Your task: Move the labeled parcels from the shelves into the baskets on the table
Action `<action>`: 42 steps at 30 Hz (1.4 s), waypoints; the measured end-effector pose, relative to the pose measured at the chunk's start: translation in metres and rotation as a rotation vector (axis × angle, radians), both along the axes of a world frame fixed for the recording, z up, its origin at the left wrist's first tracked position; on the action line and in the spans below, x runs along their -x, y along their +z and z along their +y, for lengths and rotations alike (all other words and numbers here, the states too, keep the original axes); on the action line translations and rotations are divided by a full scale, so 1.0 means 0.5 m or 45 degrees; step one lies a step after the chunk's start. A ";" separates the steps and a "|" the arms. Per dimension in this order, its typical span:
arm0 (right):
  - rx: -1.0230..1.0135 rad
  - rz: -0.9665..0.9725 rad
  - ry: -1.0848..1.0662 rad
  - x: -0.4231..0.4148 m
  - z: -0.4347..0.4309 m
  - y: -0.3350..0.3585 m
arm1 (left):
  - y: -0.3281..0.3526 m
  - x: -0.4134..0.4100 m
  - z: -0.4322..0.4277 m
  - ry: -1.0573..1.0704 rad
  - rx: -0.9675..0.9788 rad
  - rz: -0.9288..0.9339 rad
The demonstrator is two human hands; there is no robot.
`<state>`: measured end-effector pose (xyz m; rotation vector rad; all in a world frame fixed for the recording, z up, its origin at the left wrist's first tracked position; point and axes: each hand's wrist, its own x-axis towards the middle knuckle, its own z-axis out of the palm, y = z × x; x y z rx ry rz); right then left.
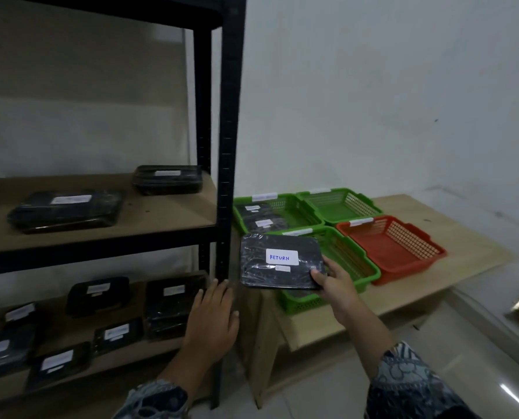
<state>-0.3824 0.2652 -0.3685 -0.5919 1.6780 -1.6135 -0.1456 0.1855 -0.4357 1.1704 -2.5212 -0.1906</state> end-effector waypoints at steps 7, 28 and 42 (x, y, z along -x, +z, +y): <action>-0.039 -0.013 -0.068 0.156 -0.010 -0.023 | 0.004 0.174 -0.011 -0.080 -0.029 0.061; -0.181 0.046 -0.180 0.647 -0.346 -0.062 | 0.006 0.659 -0.373 -0.172 -0.064 0.080; -0.354 0.096 -0.052 1.009 -0.604 -0.131 | -0.058 0.979 -0.502 0.117 -0.292 0.073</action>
